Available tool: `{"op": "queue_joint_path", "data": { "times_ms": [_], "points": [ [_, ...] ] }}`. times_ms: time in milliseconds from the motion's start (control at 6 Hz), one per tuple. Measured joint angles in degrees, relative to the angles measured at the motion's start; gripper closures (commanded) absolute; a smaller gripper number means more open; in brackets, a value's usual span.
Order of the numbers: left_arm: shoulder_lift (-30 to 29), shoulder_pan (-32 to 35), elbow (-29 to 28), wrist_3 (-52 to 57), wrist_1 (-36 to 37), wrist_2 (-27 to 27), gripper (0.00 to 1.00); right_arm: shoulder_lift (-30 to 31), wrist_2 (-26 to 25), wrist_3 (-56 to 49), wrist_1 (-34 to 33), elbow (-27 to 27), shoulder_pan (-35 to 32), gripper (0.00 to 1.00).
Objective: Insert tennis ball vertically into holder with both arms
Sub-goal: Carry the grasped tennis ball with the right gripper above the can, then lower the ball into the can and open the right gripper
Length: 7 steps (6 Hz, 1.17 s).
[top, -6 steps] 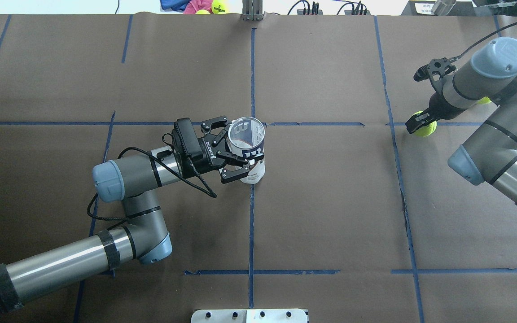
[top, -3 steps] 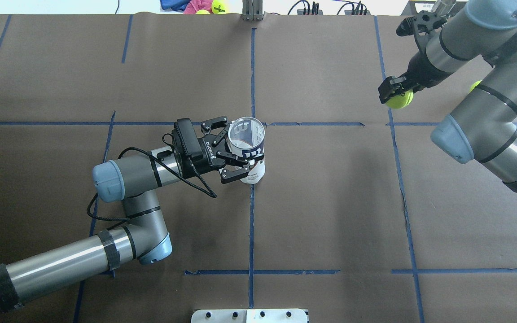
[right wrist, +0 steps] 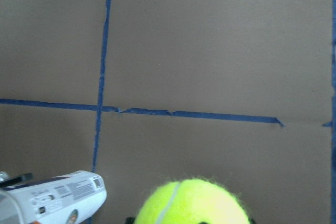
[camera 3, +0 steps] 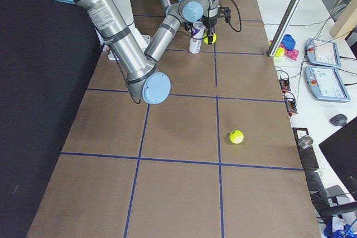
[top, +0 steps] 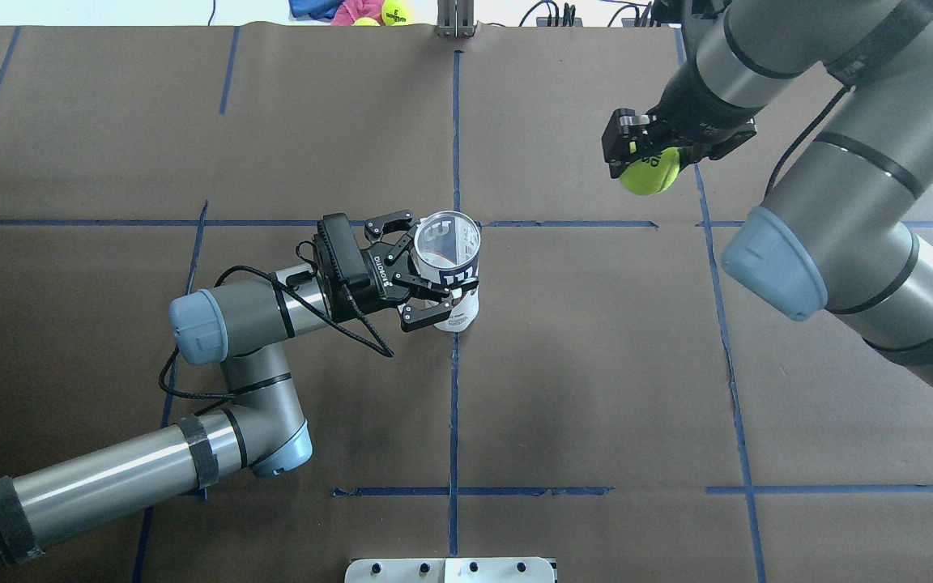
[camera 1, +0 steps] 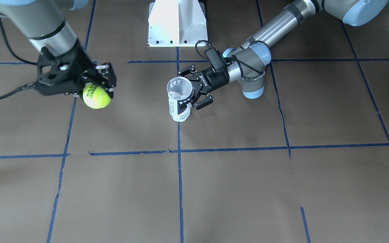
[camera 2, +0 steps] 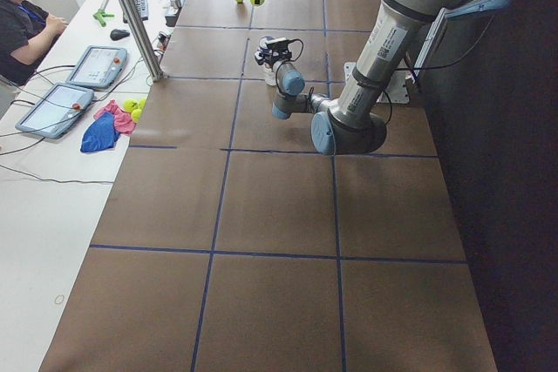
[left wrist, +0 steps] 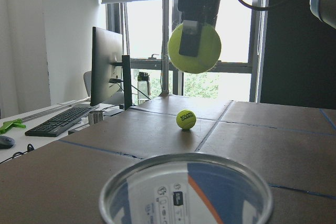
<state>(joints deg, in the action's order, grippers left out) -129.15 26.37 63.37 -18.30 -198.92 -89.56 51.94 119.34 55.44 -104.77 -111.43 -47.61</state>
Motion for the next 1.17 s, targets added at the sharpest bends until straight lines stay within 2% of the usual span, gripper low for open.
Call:
{"op": "queue_joint_path", "data": {
  "times_ms": [333, 500, 1167],
  "points": [
    [-0.12, -0.07, 0.00, -0.06, 0.60, 0.00, 0.15, -7.00, -7.16, 9.86, -3.18, 0.63, 8.57, 0.94],
    [-0.14, -0.08, 0.00, -0.06, 0.80, 0.00, 0.18, -9.37, -8.95, 13.01, -3.43, 1.56, 11.01, 0.94],
    [-0.14, -0.09, 0.04, -0.15, 0.91, -0.08, 0.20, -14.92, -10.46, 15.53, -3.36, 7.42, 13.07, 0.97]
  ]
}}
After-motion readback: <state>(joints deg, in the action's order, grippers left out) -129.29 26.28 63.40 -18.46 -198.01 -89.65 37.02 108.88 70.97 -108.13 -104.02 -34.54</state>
